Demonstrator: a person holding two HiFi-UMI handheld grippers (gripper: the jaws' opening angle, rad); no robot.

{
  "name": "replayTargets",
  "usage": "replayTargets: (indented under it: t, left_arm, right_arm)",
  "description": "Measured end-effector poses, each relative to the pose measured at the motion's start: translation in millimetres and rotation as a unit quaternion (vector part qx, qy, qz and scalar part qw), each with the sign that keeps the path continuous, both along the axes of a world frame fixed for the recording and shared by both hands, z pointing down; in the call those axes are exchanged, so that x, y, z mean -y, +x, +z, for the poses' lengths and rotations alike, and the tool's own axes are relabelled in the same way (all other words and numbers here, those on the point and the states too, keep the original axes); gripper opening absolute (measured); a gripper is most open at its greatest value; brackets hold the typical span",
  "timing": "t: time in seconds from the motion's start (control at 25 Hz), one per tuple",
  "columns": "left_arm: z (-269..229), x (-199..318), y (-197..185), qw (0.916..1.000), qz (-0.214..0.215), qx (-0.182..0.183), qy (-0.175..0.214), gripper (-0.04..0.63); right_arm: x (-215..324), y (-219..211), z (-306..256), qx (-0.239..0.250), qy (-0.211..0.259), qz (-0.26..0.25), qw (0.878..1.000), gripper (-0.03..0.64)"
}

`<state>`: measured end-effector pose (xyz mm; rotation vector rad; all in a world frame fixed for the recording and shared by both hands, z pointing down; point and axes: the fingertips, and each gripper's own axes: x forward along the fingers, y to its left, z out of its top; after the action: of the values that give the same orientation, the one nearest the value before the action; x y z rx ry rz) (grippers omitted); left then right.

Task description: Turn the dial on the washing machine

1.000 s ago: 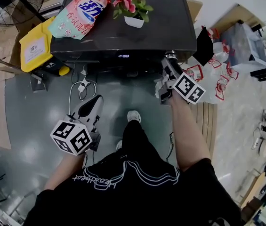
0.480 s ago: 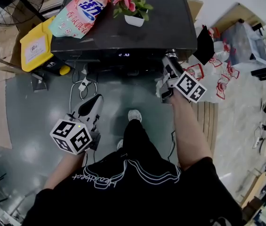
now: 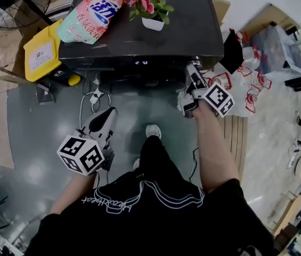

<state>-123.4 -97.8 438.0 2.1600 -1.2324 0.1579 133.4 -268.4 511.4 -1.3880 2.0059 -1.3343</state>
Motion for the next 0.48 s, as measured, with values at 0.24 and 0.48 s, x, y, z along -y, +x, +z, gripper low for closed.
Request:
replayTargets:
  t: [0.24, 0.48]
  left_arm:
    - [0.6, 0.1, -0.9, 1.0, -0.001, 0.001, 0.0, 0.006]
    - [3.5, 0.9, -0.5, 1.0, -0.001, 0.001, -0.003, 0.005]
  right_arm:
    - [-0.2, 1.7, 2.3, 0.083, -0.008, 0.013, 0.996, 0.282]
    - [-1.8, 3.0, 2.6, 0.083, -0.01, 0.012, 0.996, 0.284]
